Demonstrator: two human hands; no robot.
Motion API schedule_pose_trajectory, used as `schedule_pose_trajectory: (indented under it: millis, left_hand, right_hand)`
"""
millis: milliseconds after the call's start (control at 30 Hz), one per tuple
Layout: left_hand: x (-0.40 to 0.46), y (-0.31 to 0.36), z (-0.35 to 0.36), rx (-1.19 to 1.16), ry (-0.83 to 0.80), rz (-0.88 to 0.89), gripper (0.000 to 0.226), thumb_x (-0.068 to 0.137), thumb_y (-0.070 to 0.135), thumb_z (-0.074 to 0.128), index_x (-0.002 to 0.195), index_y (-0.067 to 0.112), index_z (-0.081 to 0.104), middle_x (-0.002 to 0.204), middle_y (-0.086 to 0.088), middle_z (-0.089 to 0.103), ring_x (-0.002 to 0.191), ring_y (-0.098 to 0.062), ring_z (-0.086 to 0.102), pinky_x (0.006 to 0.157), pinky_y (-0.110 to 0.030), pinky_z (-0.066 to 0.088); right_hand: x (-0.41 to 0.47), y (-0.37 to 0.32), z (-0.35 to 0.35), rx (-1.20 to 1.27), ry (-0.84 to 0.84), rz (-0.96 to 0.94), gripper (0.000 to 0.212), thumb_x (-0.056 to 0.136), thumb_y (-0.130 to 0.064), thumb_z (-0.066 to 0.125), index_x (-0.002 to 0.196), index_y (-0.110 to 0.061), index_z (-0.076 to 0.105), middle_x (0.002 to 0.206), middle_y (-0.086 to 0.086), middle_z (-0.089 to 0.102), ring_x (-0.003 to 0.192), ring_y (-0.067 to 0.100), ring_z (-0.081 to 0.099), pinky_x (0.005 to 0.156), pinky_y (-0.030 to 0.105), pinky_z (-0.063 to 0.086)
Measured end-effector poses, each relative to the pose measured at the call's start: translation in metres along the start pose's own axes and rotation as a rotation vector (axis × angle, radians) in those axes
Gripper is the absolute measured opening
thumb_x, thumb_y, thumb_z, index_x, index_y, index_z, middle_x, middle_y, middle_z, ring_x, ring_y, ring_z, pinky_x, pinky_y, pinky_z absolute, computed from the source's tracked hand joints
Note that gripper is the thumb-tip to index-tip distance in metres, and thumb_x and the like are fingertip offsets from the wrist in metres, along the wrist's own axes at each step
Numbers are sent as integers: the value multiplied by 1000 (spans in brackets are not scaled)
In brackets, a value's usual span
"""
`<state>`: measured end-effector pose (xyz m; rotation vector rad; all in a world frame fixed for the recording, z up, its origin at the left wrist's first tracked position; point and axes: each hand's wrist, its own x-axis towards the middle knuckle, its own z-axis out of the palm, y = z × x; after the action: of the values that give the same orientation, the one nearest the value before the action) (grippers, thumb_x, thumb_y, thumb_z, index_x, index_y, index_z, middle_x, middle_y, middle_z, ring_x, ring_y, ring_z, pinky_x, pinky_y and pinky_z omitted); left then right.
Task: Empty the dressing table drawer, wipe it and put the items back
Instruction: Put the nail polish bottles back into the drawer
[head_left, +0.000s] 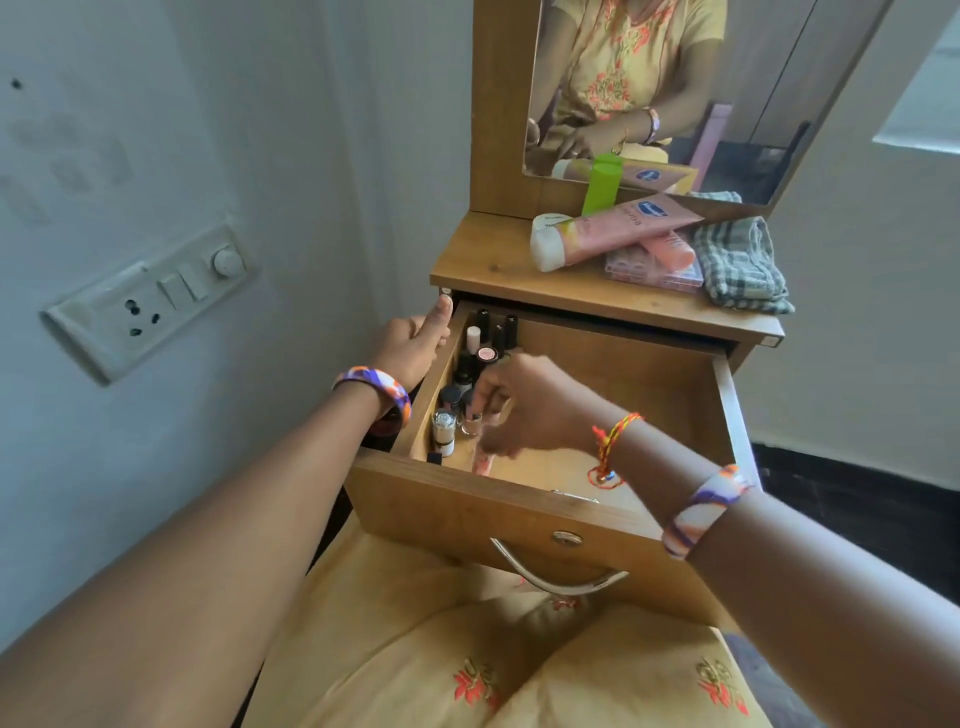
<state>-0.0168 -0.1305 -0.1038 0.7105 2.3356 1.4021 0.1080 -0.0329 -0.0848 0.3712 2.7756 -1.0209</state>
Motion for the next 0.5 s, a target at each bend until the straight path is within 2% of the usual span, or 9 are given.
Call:
schedule_pose_trajectory:
  millis: [133, 233, 333, 400, 500]
  left_hand:
    - [-2, -4, 5, 32, 0, 6, 54, 96, 51, 30, 85, 9, 61, 89, -10, 61, 72, -15, 53, 62, -22, 41]
    - [-1, -7, 5, 76, 20, 22, 54, 95, 53, 30, 79, 14, 63, 91, -9, 65, 81, -21, 58, 77, -30, 45]
    - [1, -6, 2, 149, 37, 54, 58, 96, 52, 29, 86, 10, 67, 96, -13, 69, 91, -27, 63, 85, -33, 46]
    - [1, -4, 2, 174, 44, 86, 61, 97, 49, 29, 92, 4, 69, 100, -16, 70, 95, -30, 64, 86, -32, 46]
    - [4, -2, 0, 178, 45, 118, 61, 98, 46, 29, 94, 0, 69, 97, -16, 69, 88, -26, 61, 82, -28, 42]
  right_hand:
    - [11, 0, 23, -72, -15, -1, 16, 78, -9, 73, 91, -8, 64, 99, 11, 69, 58, 12, 62, 52, 14, 51]
    - [19, -1, 30, -19, -6, 12, 17, 79, -9, 71, 94, -3, 65, 96, 14, 70, 65, 17, 65, 55, 17, 53]
    - [22, -2, 33, 38, -19, 21, 19, 80, -11, 72, 95, -2, 65, 90, 13, 69, 60, 15, 65, 55, 18, 55]
    - [23, -3, 33, 27, -19, 9, 19, 80, -12, 72, 96, -3, 65, 90, 11, 68, 59, 12, 63, 55, 16, 54]
    - [23, -3, 32, 42, -27, 4, 19, 80, -11, 71, 96, -2, 66, 94, 13, 69, 58, 10, 63, 55, 16, 54]
